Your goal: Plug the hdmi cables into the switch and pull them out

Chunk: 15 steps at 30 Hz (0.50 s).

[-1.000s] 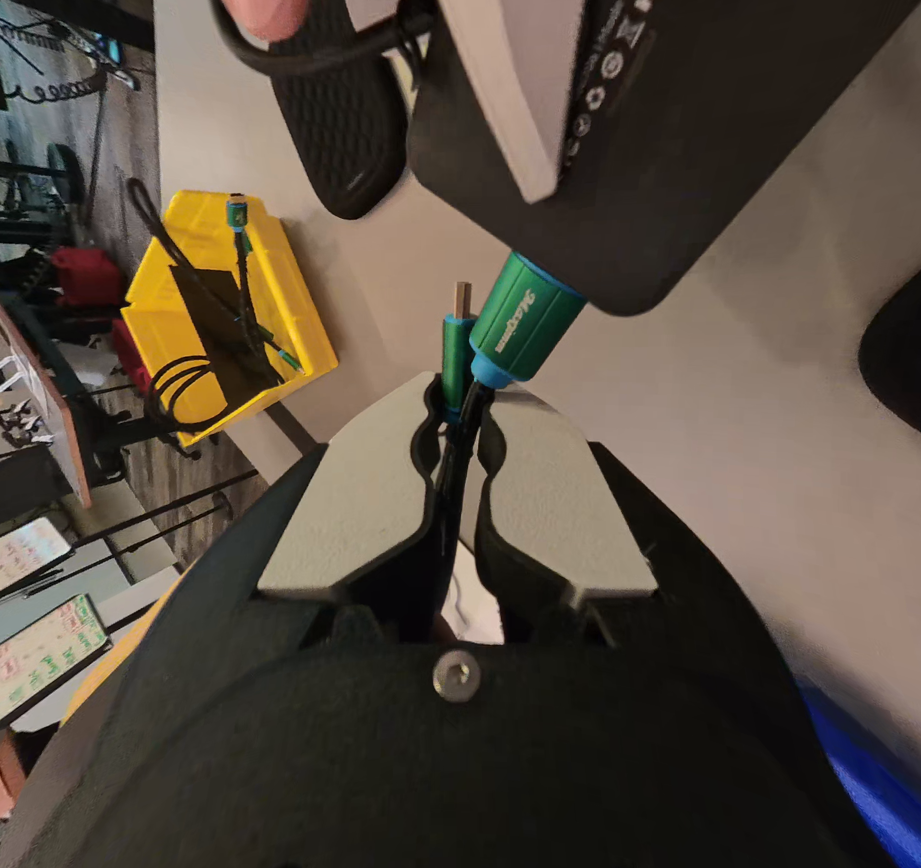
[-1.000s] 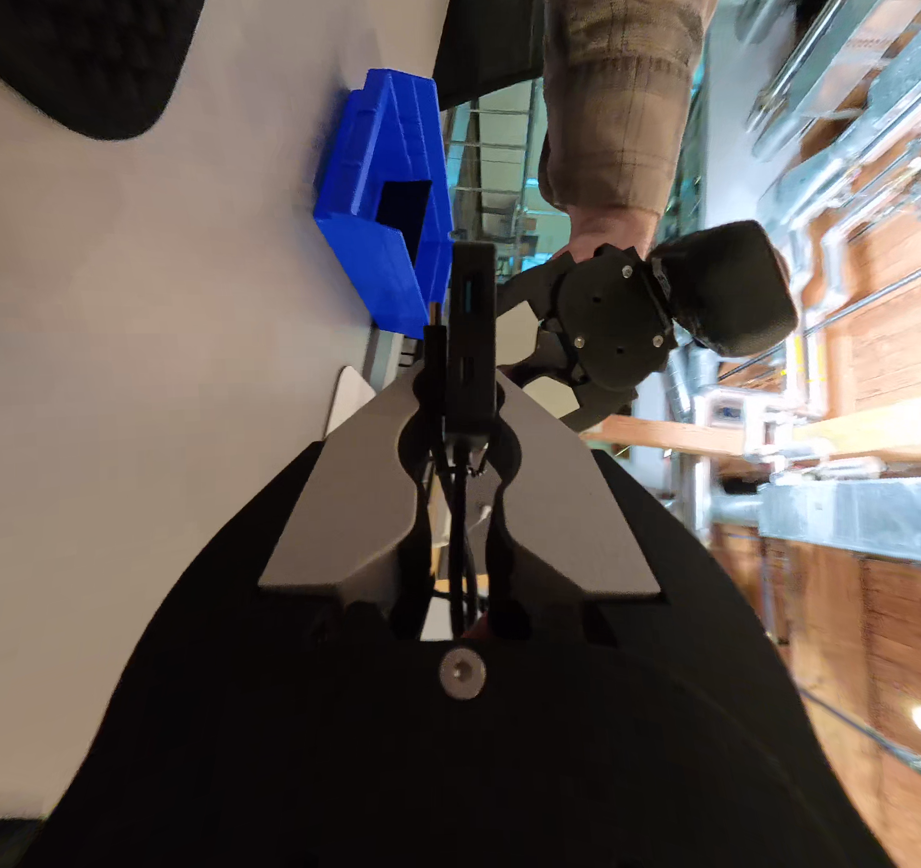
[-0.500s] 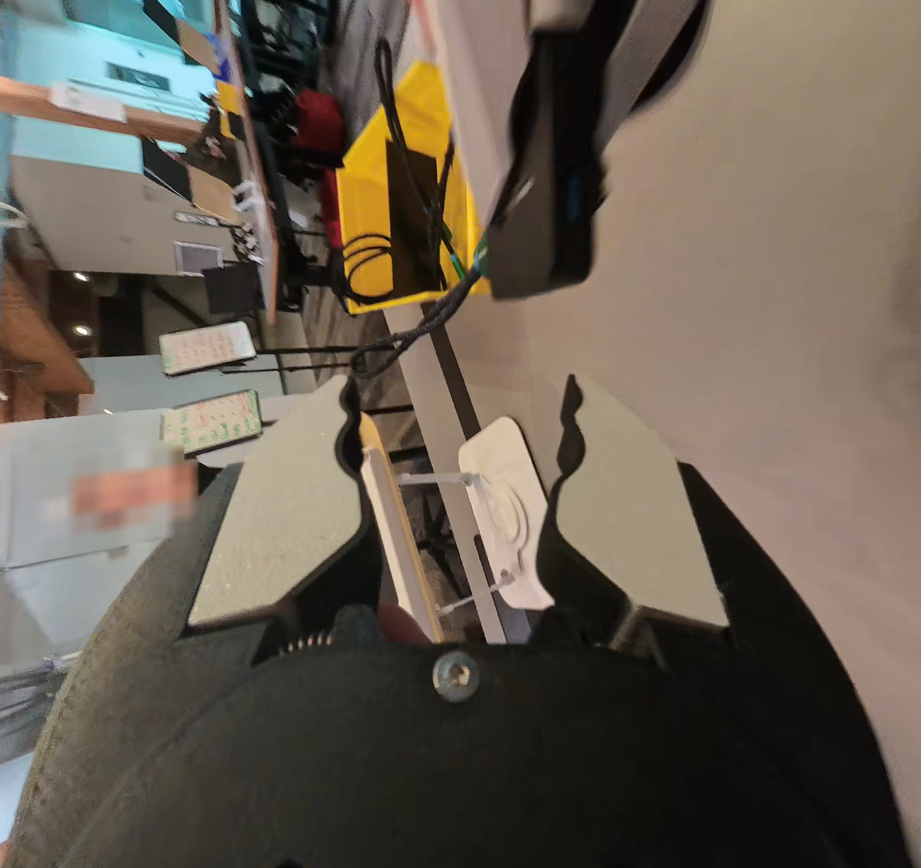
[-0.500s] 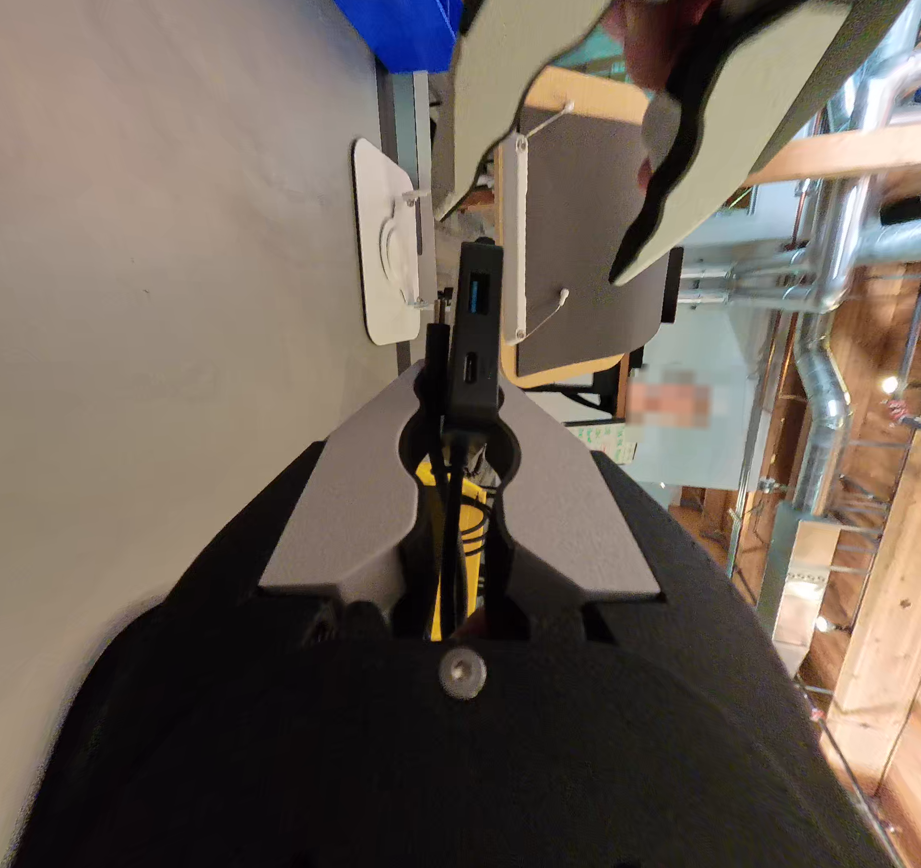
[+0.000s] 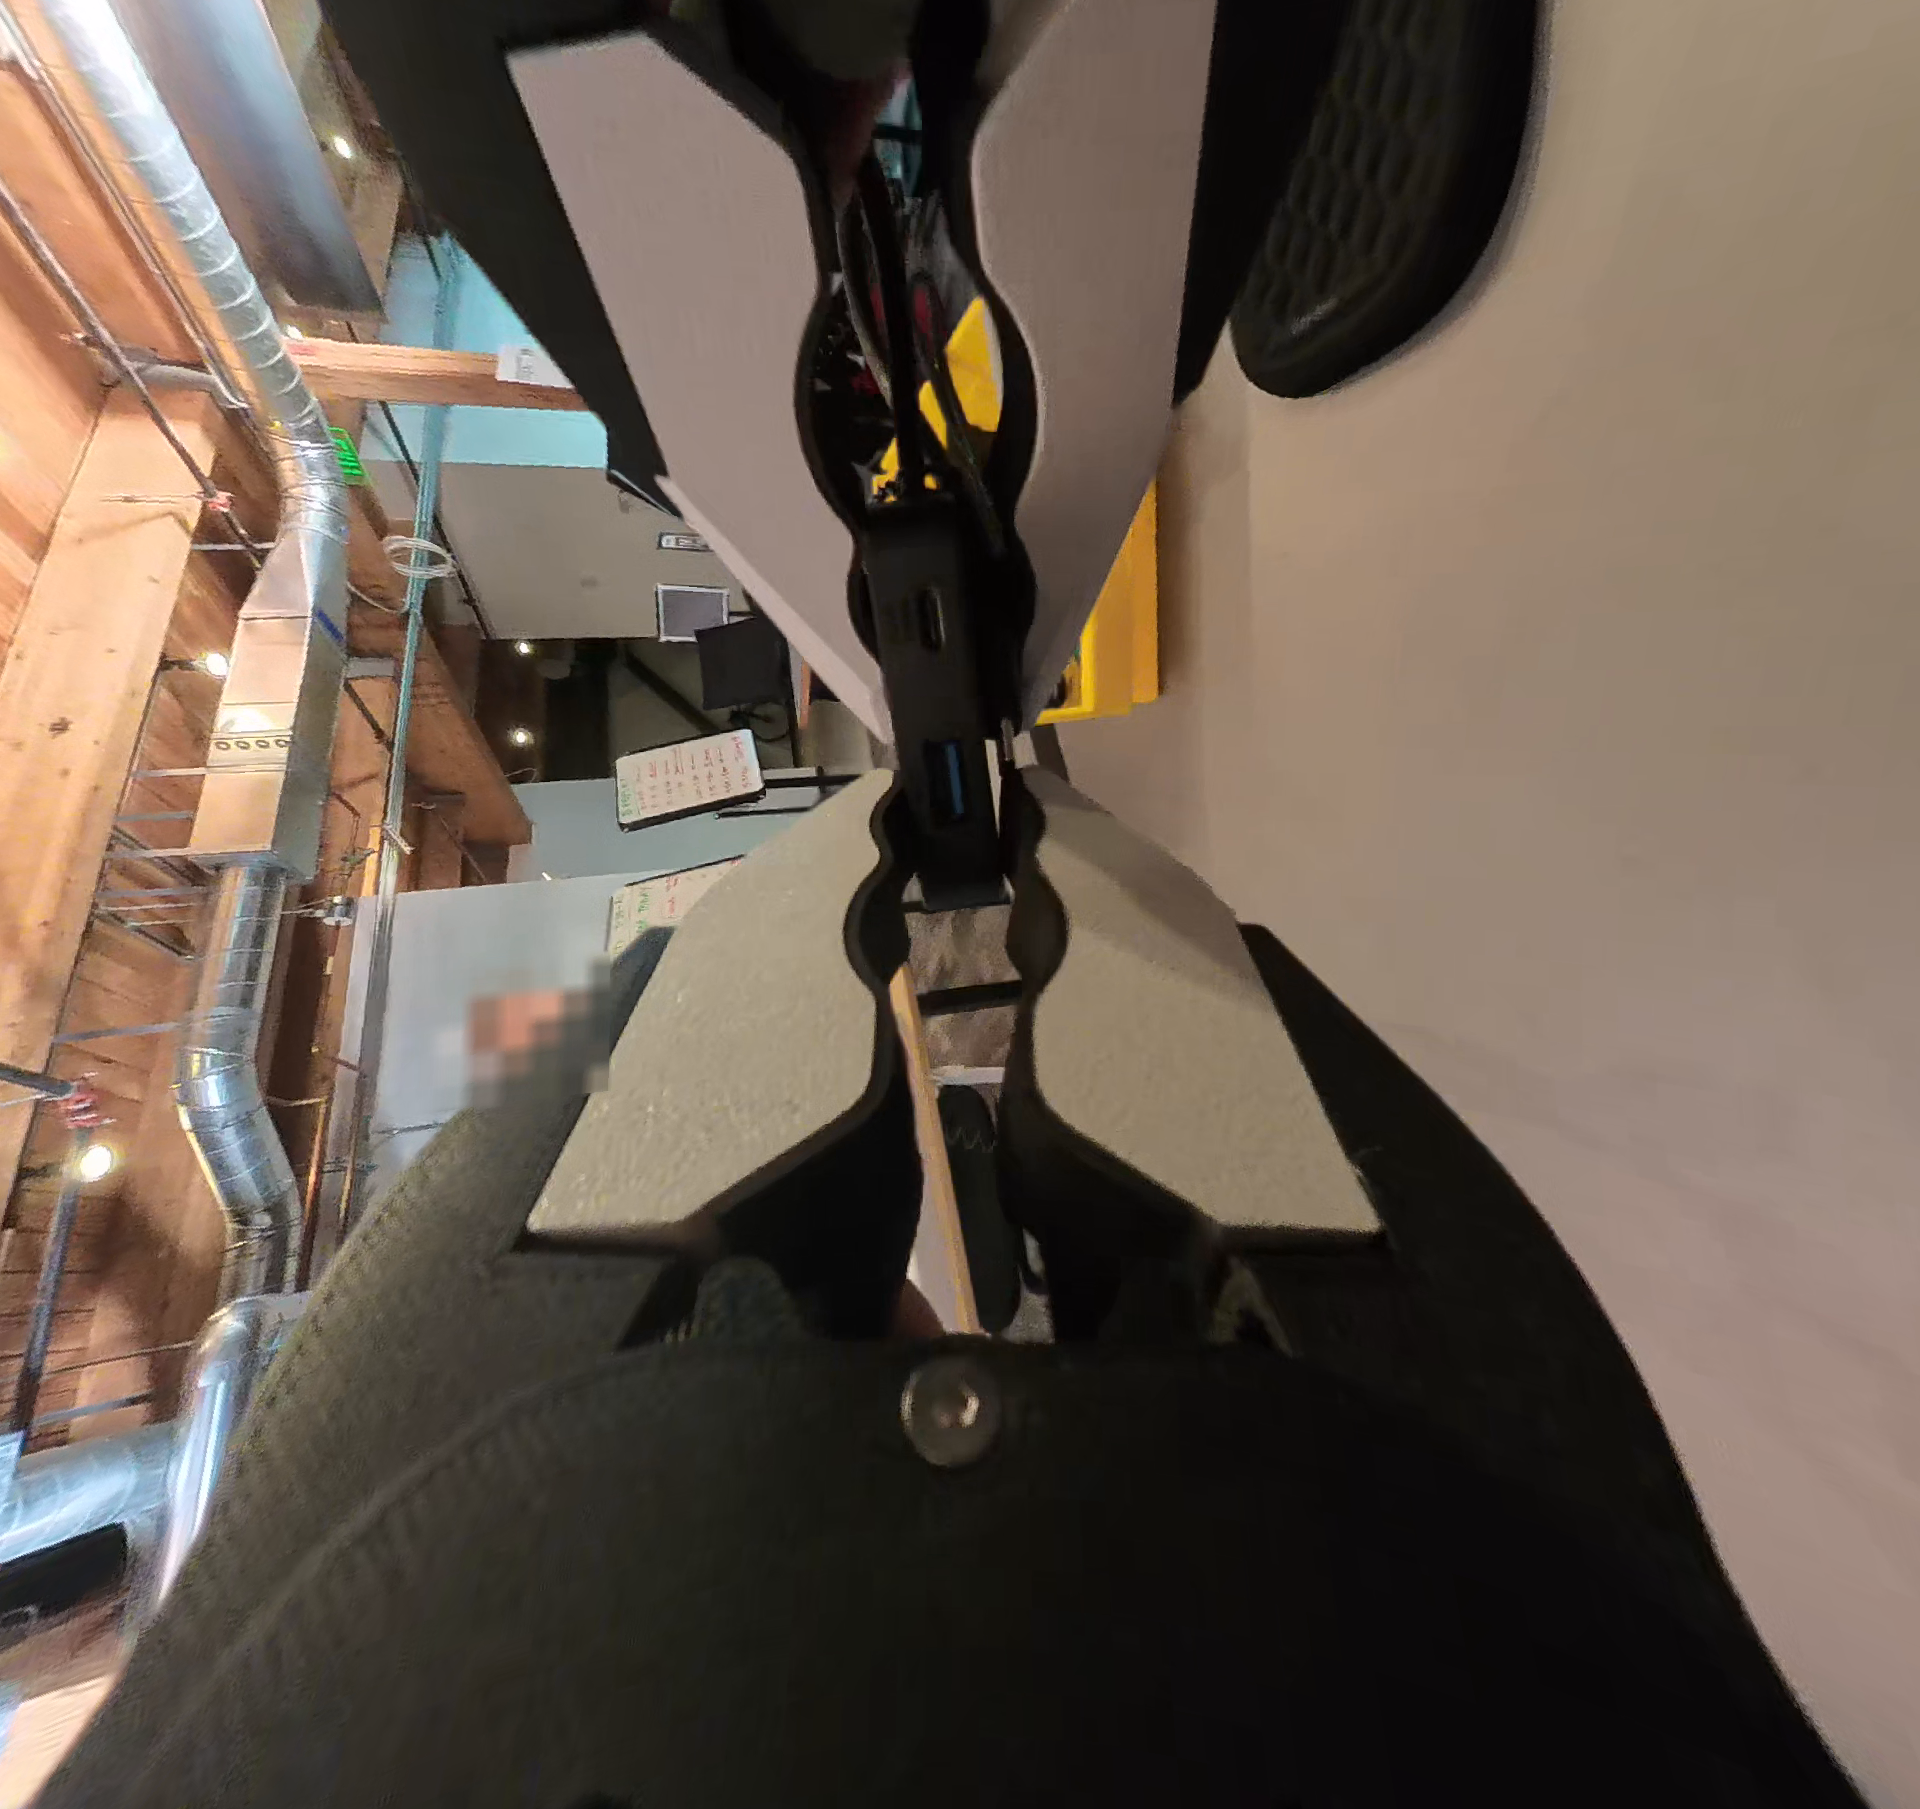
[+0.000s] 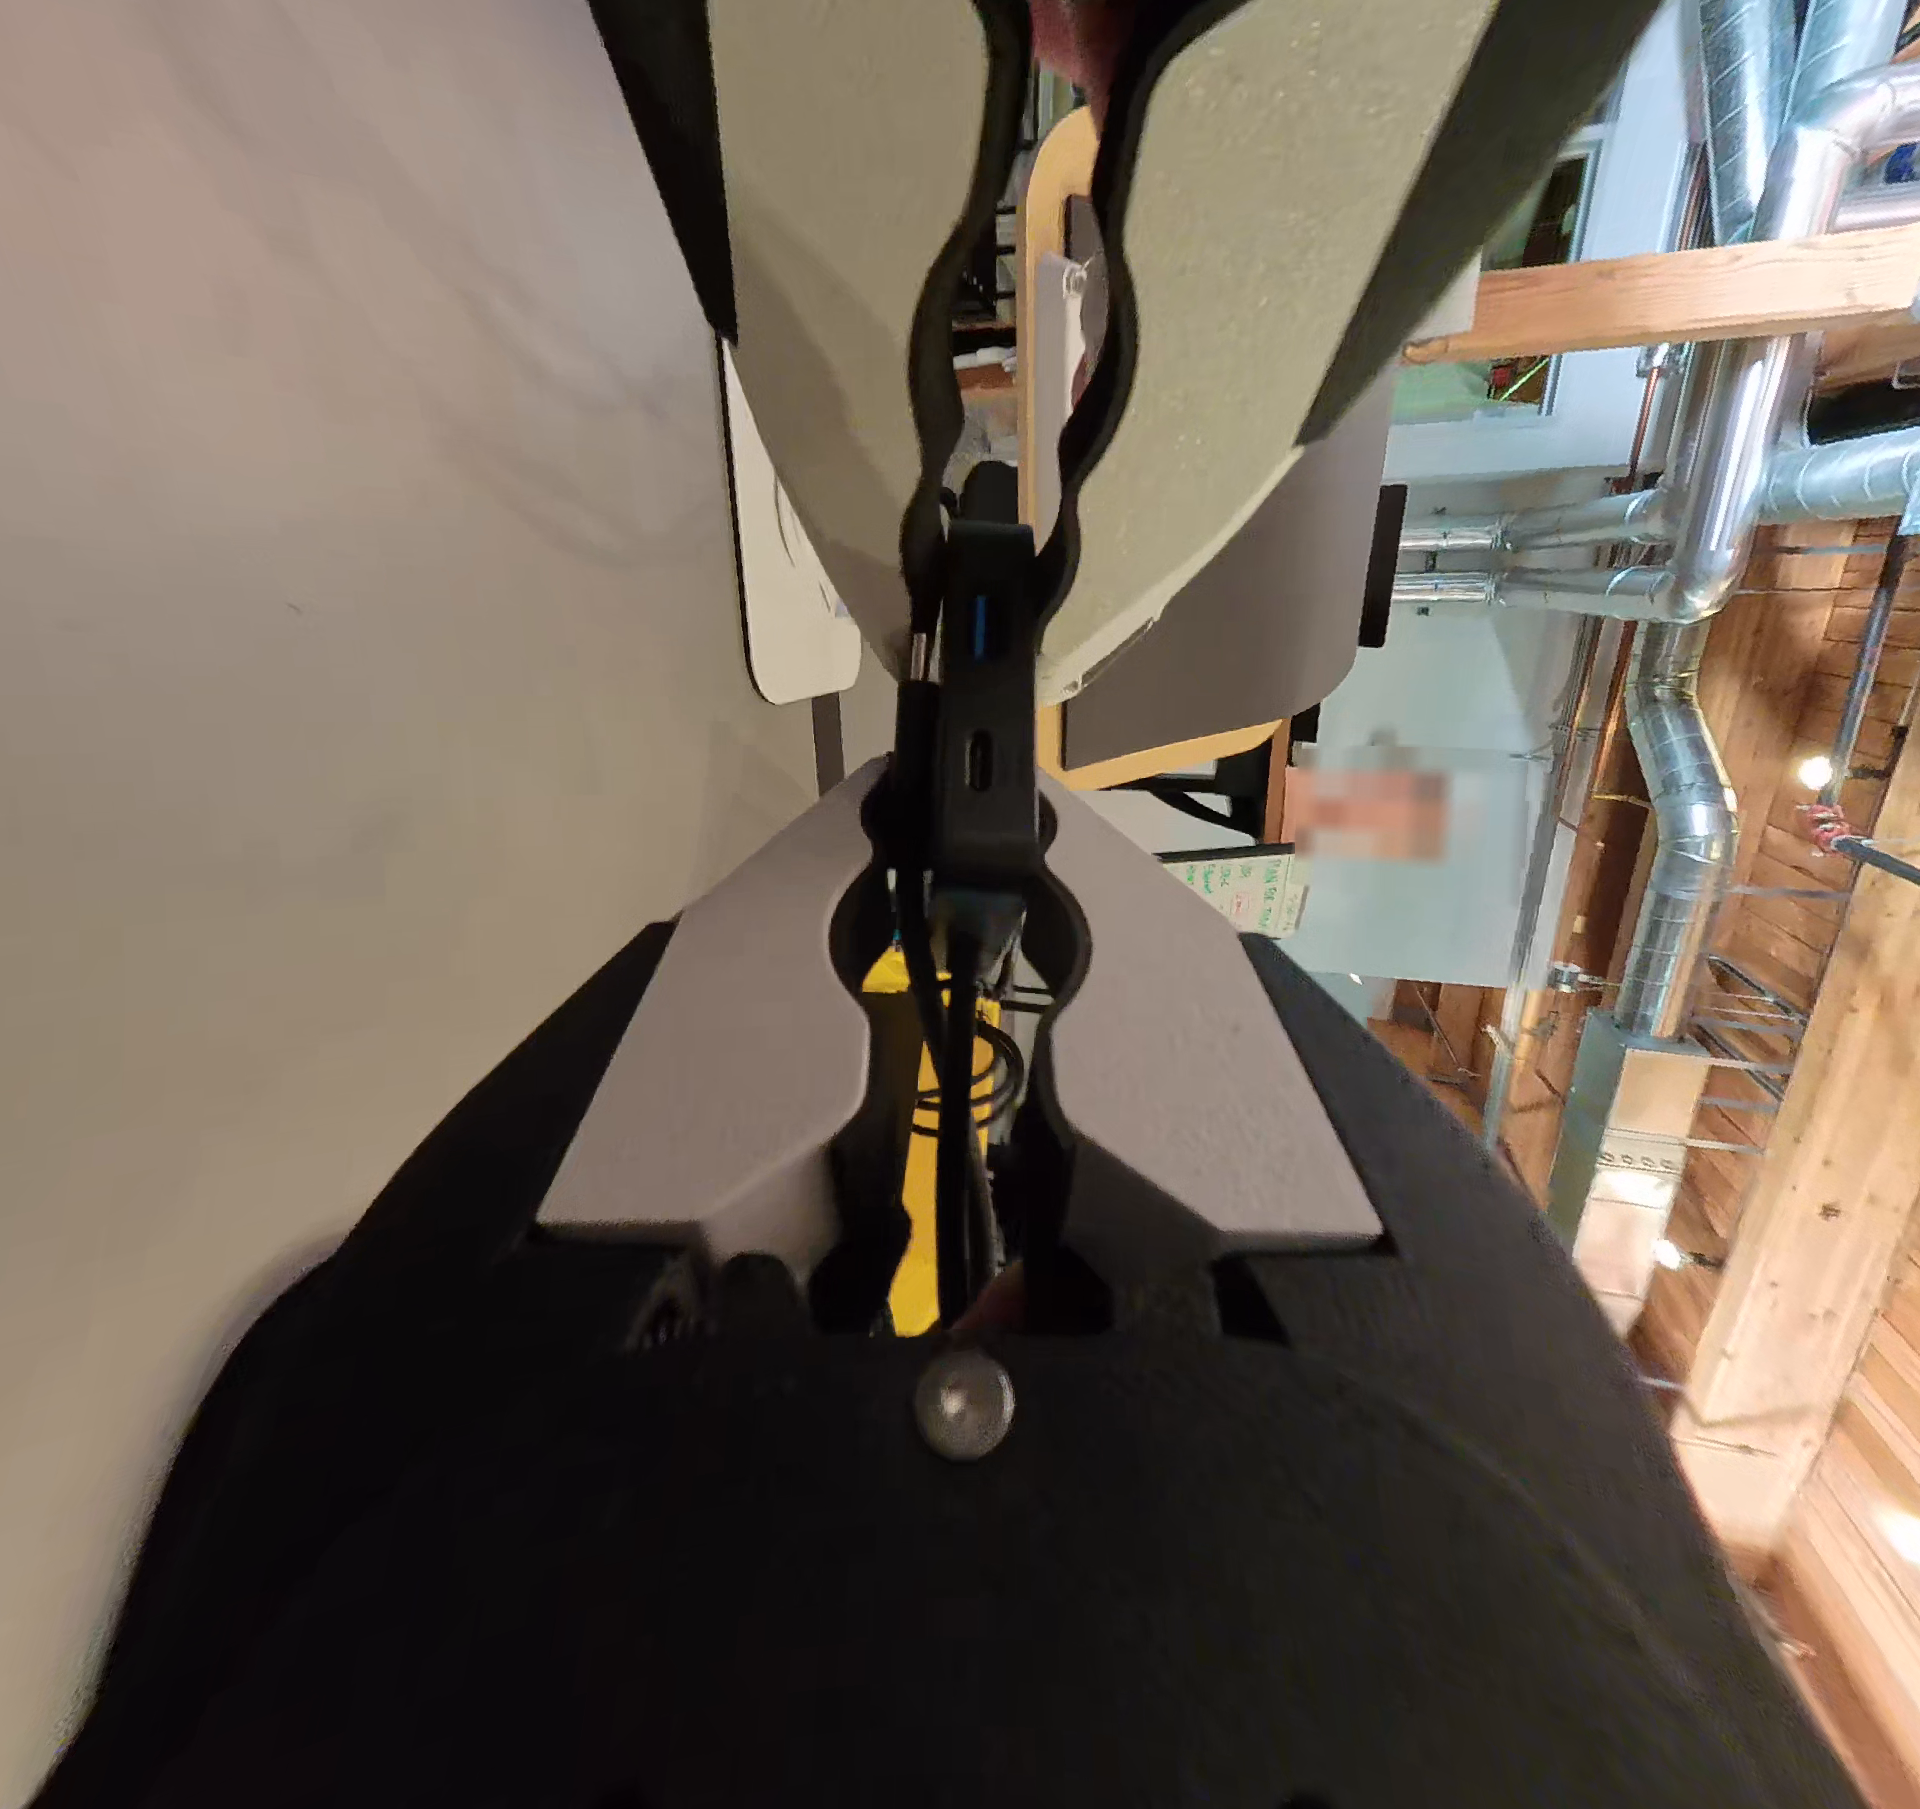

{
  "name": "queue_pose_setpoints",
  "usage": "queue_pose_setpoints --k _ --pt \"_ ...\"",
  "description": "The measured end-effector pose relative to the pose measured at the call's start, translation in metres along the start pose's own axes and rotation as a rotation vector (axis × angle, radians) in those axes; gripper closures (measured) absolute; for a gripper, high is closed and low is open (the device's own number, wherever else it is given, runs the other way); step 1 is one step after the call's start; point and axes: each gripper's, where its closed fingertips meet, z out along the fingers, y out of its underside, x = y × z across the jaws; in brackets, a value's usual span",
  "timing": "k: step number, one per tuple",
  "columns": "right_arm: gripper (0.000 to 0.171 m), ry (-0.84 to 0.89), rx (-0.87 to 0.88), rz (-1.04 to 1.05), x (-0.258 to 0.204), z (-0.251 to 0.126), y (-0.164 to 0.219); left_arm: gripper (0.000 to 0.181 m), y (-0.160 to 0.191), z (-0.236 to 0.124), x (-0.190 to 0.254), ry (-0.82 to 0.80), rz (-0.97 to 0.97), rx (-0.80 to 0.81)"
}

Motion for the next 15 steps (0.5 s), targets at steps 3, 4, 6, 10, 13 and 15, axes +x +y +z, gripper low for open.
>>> queue_pose_setpoints --k 3,4,6,10,13,15 --pt "0.138 -0.039 0.065 0.094 0.007 -0.010 -0.005 0.166 0.009 -0.002 -0.002 -0.010 -0.041 0.013" --pt "0.133 -0.059 0.088 0.146 0.011 -0.014 -0.004 0.166 0.013 -0.004 -0.003 0.000 -0.083 0.017" --pt "0.135 -0.099 0.177 0.285 0.020 -0.027 -0.003 0.166 0.021 -0.008 -0.005 0.020 -0.138 0.029" --pt "0.141 -0.284 0.289 0.752 0.020 -0.036 0.022 0.166 0.037 -0.016 -0.007 0.003 -0.180 0.026" --pt "0.141 -0.333 0.176 0.939 0.003 -0.021 0.057 0.166 0.048 -0.018 -0.003 -0.010 -0.174 0.003" --pt "0.150 -0.177 0.014 0.970 0.005 -0.009 0.091 0.166 0.056 -0.018 0.003 -0.006 -0.181 -0.014"
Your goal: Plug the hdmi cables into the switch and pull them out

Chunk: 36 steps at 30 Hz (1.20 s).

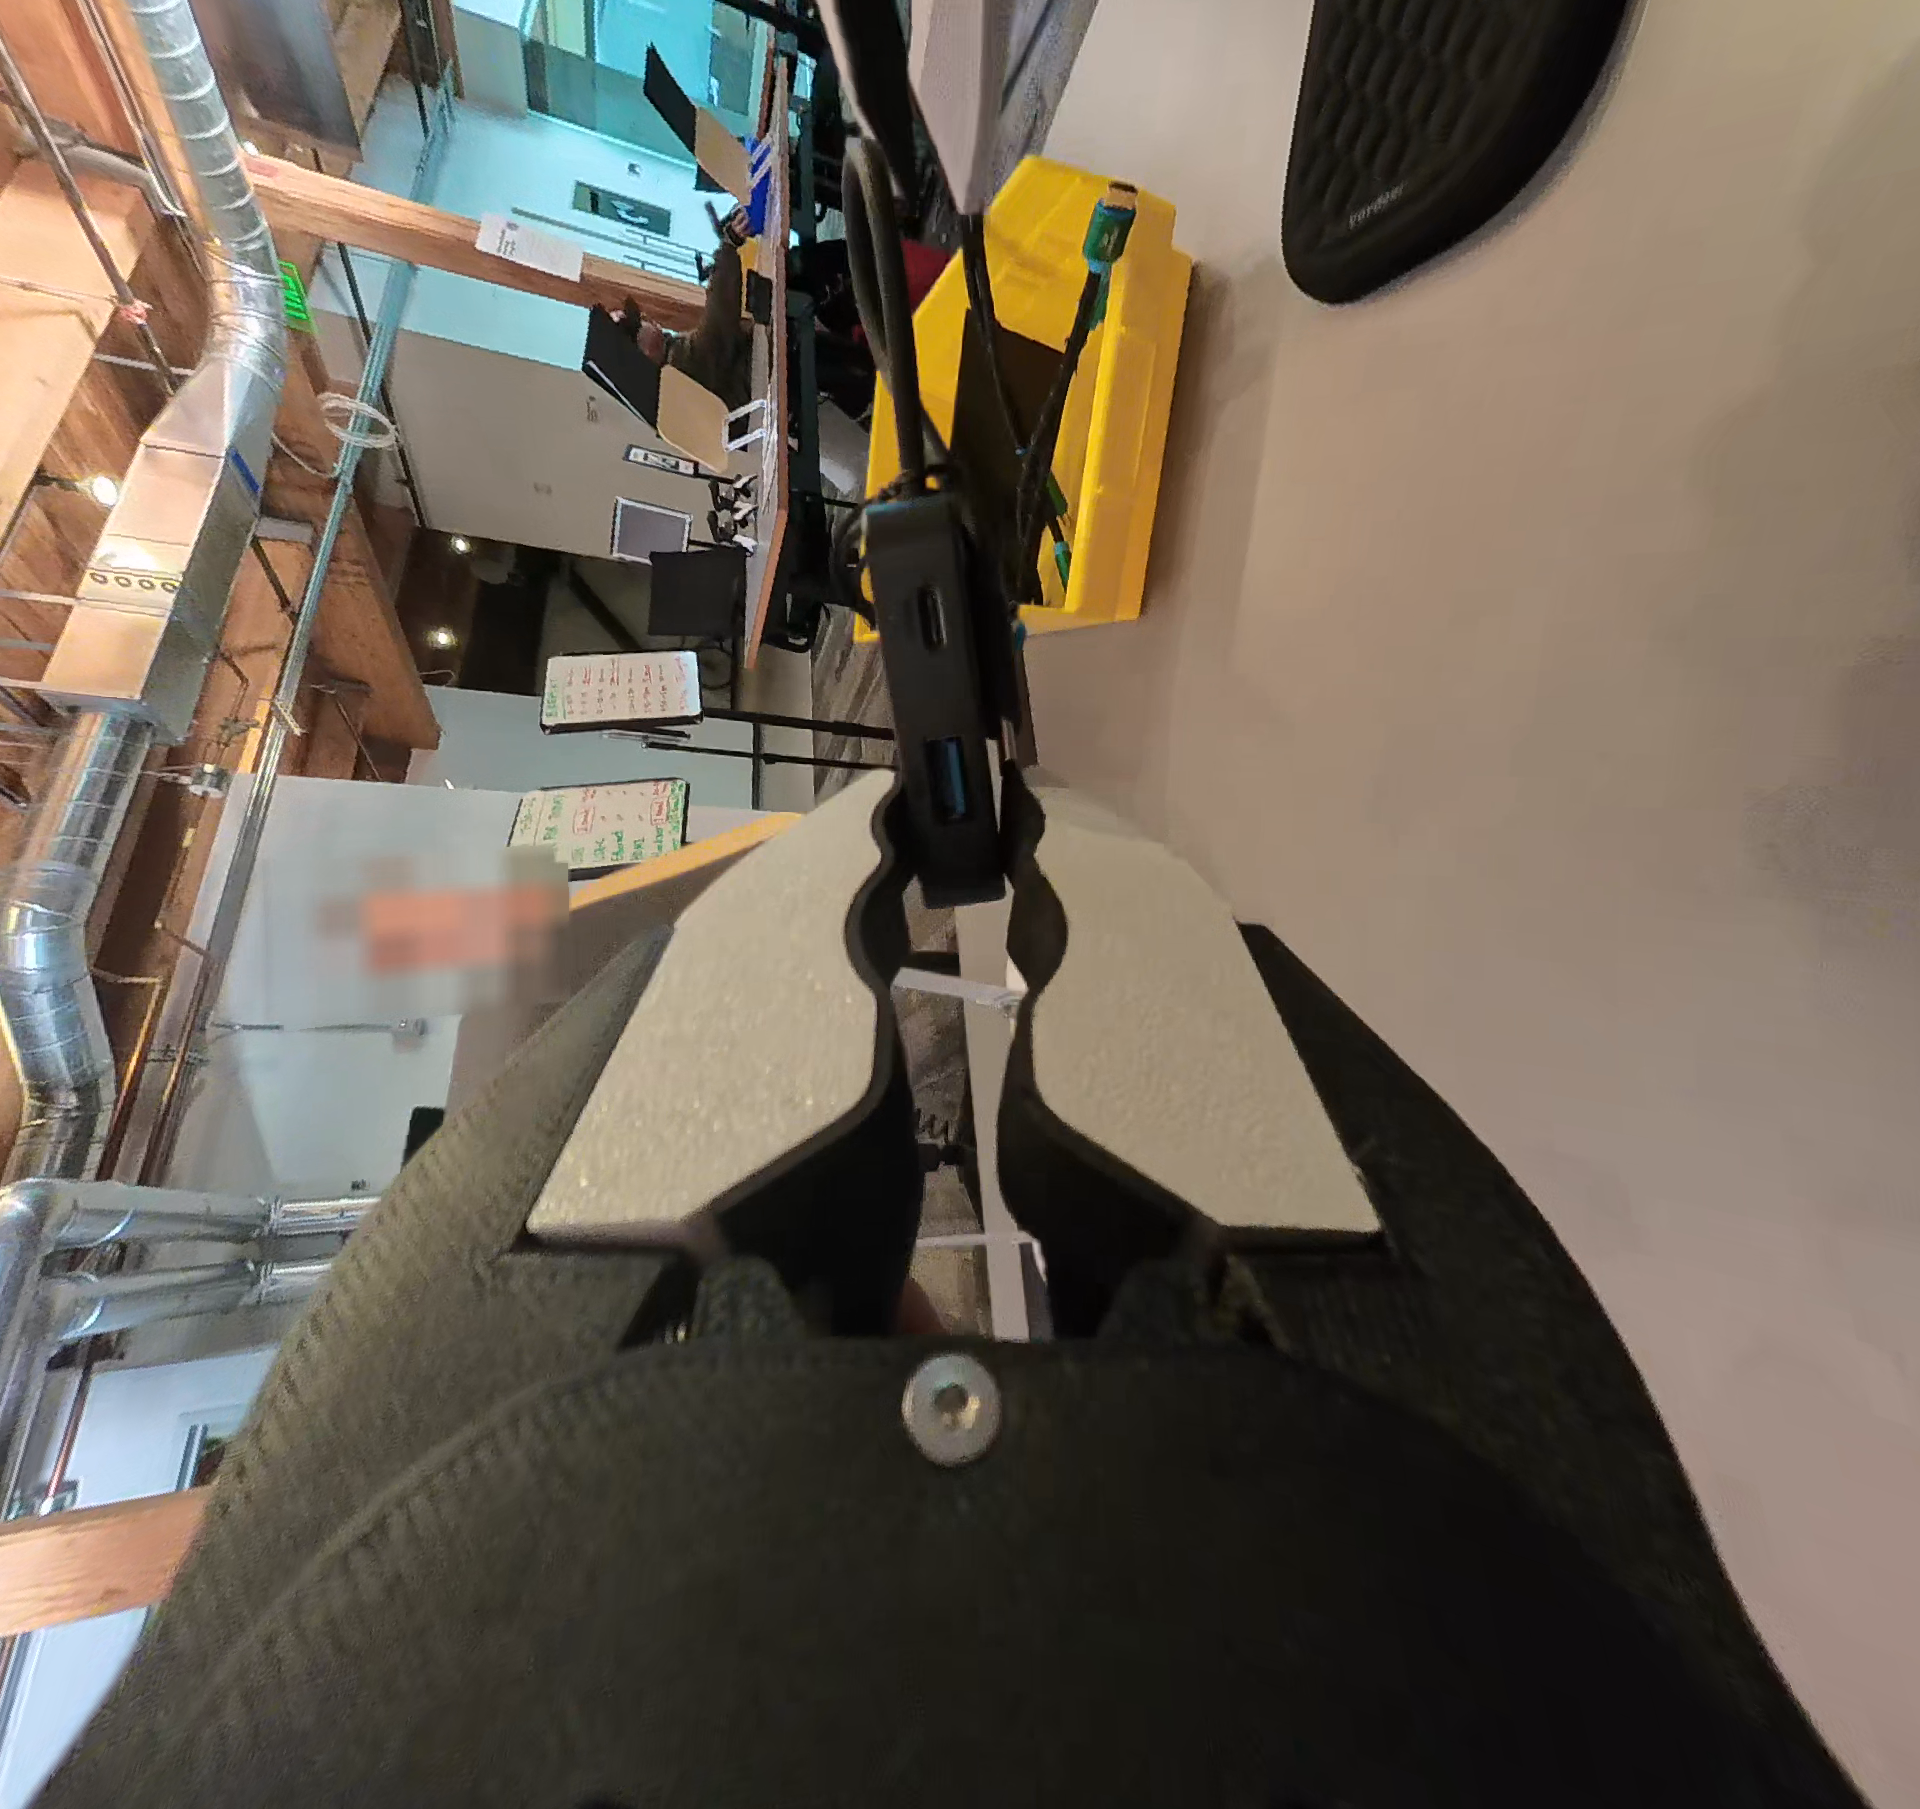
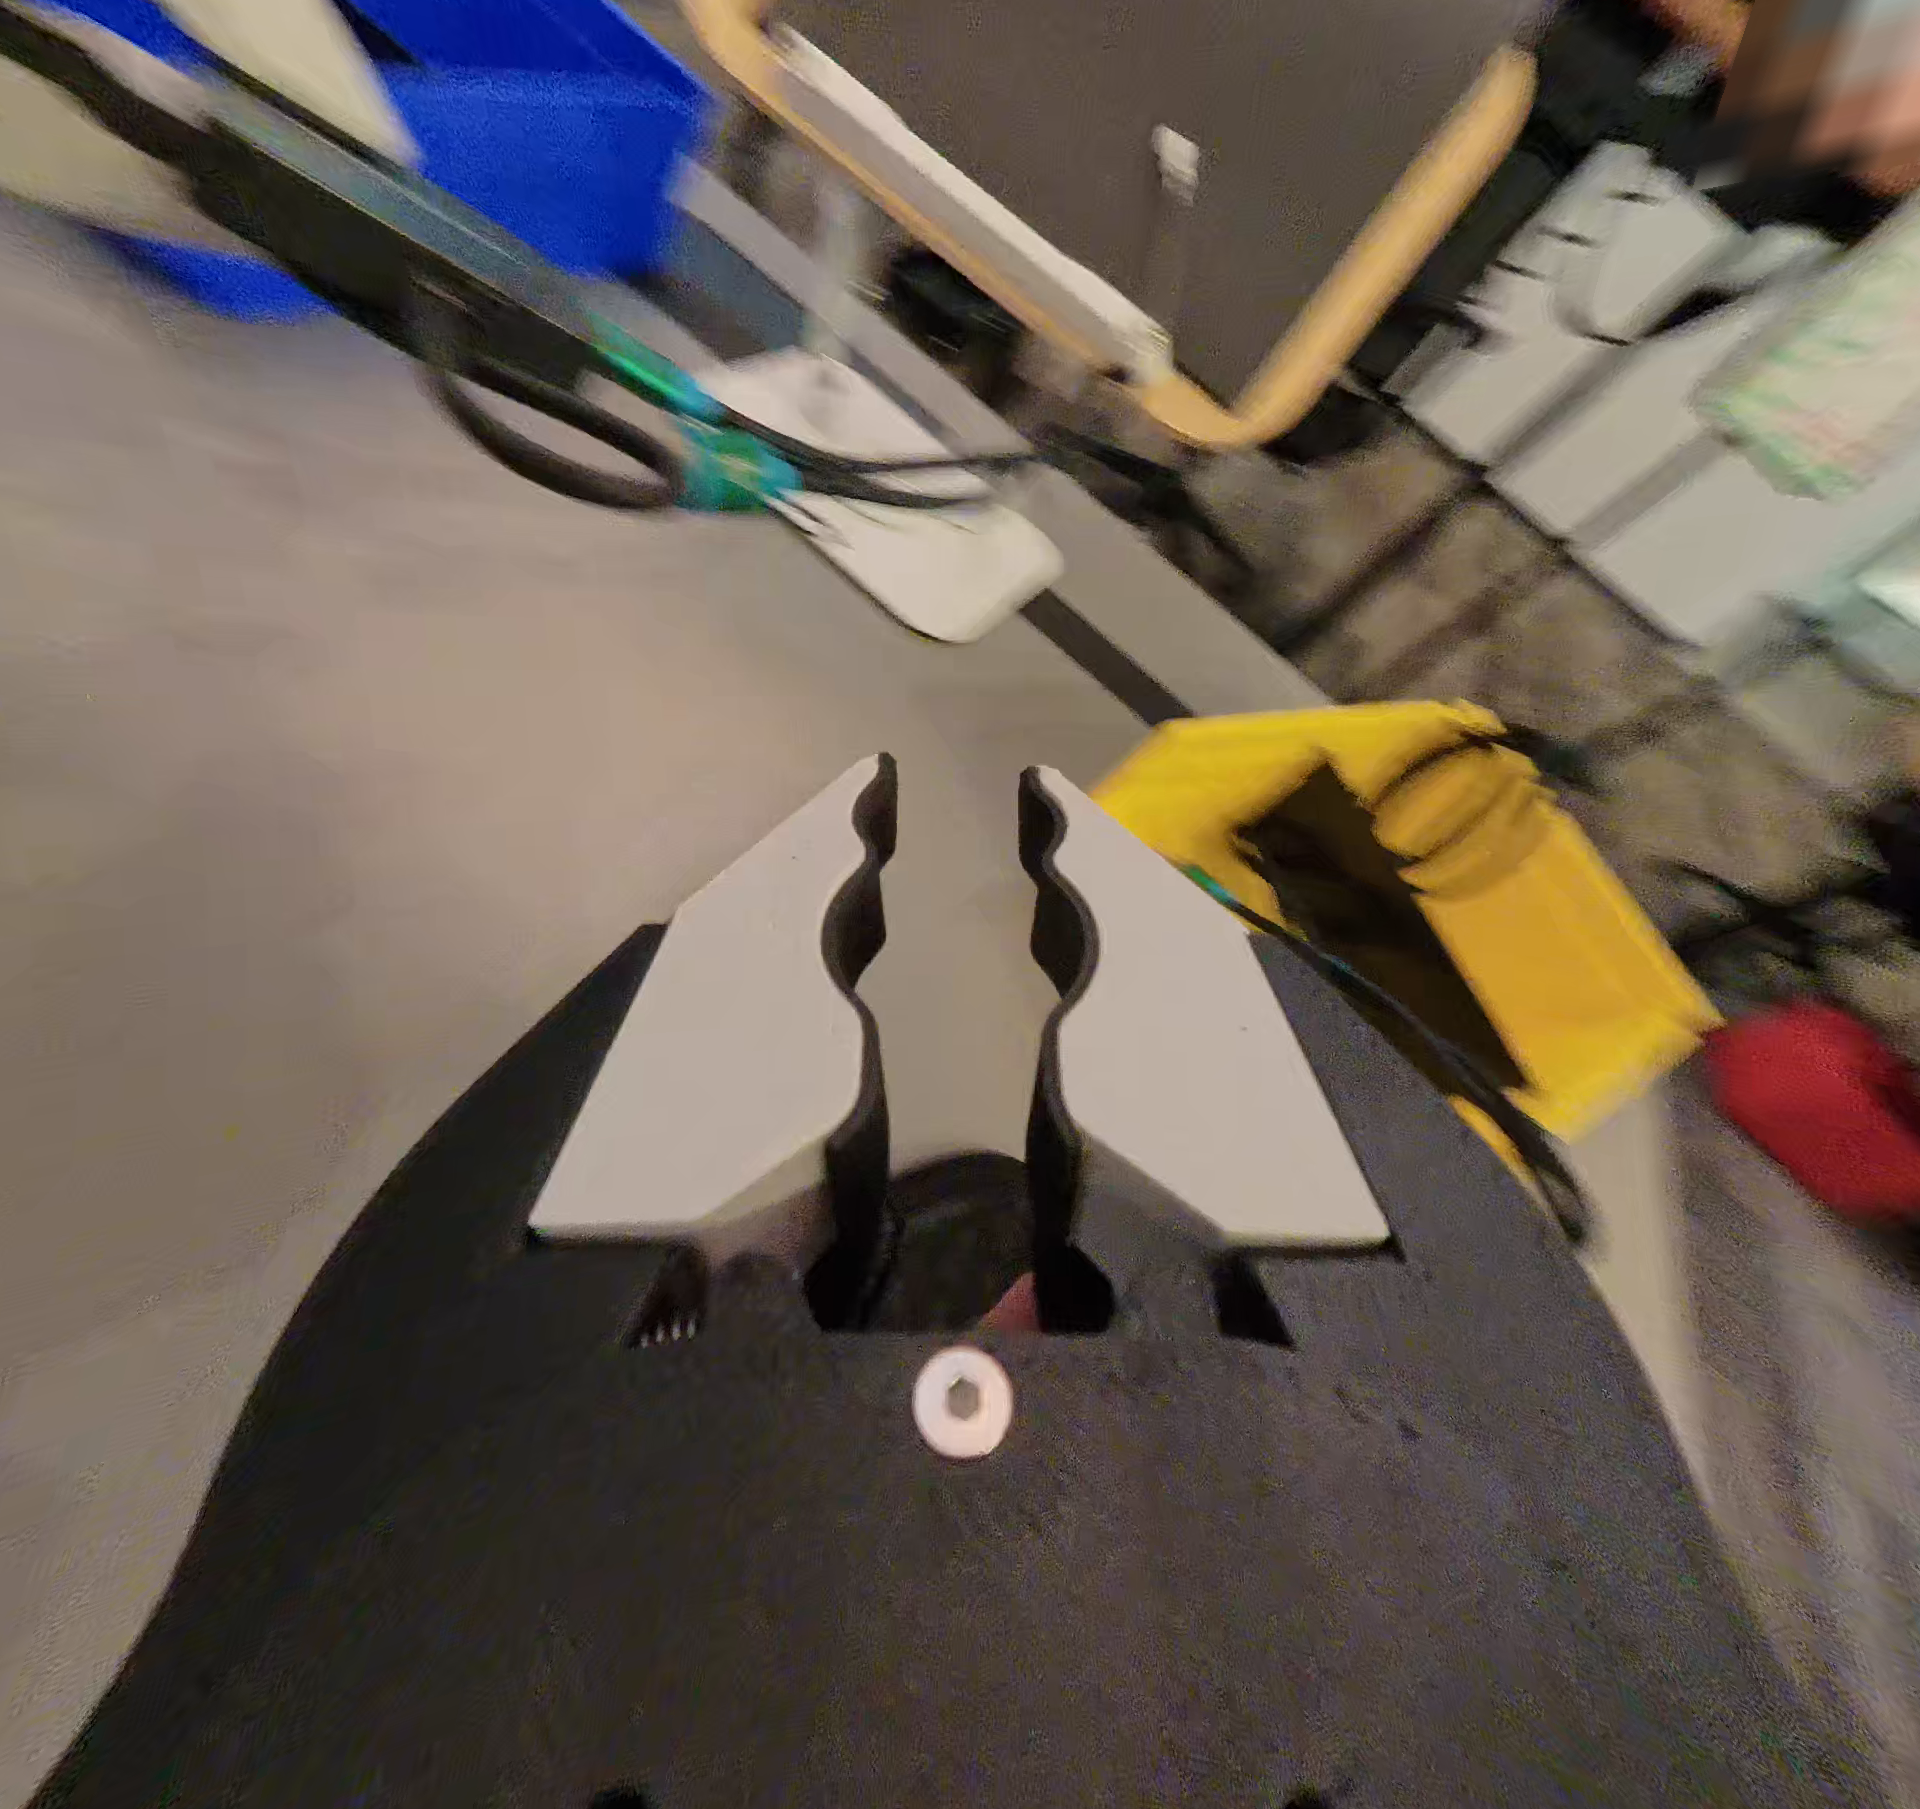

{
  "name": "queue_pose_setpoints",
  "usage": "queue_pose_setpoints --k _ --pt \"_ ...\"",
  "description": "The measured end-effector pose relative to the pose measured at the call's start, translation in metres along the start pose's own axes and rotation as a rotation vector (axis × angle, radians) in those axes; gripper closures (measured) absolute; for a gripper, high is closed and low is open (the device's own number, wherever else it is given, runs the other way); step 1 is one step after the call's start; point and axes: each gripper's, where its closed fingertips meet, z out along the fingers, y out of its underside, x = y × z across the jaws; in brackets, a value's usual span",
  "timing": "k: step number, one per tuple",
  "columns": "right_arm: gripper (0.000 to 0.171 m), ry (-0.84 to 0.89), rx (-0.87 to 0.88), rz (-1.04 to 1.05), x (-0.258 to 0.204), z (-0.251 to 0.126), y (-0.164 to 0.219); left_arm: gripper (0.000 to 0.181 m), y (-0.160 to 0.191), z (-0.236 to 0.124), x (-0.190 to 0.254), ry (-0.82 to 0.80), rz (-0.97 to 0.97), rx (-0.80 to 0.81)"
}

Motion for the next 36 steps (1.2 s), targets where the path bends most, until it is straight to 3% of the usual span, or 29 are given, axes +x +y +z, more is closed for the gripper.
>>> queue_pose_setpoints --k 2,5,19,22,28,36 --pt "0.150 0.188 -0.088 -0.055 0.023 0.005 0.017 0.166 0.008 0.000 0.004 -0.001 -0.014 -0.017" --pt "0.149 0.264 -0.135 -0.048 0.029 0.014 0.028 0.166 0.012 -0.003 0.010 0.001 -0.027 -0.027" --pt "0.150 0.212 -0.121 0.012 0.017 0.017 0.031 0.166 -0.003 -0.024 0.001 -0.034 -0.016 -0.004" --pt "0.150 0.008 0.003 0.194 -0.003 0.016 0.020 0.166 -0.020 -0.034 -0.008 -0.051 -0.028 0.079" --pt "0.141 -0.666 0.310 0.620 -0.067 -0.007 -0.022 0.166 -0.075 -0.063 -0.028 -0.084 -0.048 0.301" --pt "0.130 -1.085 0.777 0.797 -0.090 -0.065 -0.099 0.166 -0.121 -0.090 -0.039 -0.127 -0.091 0.501"
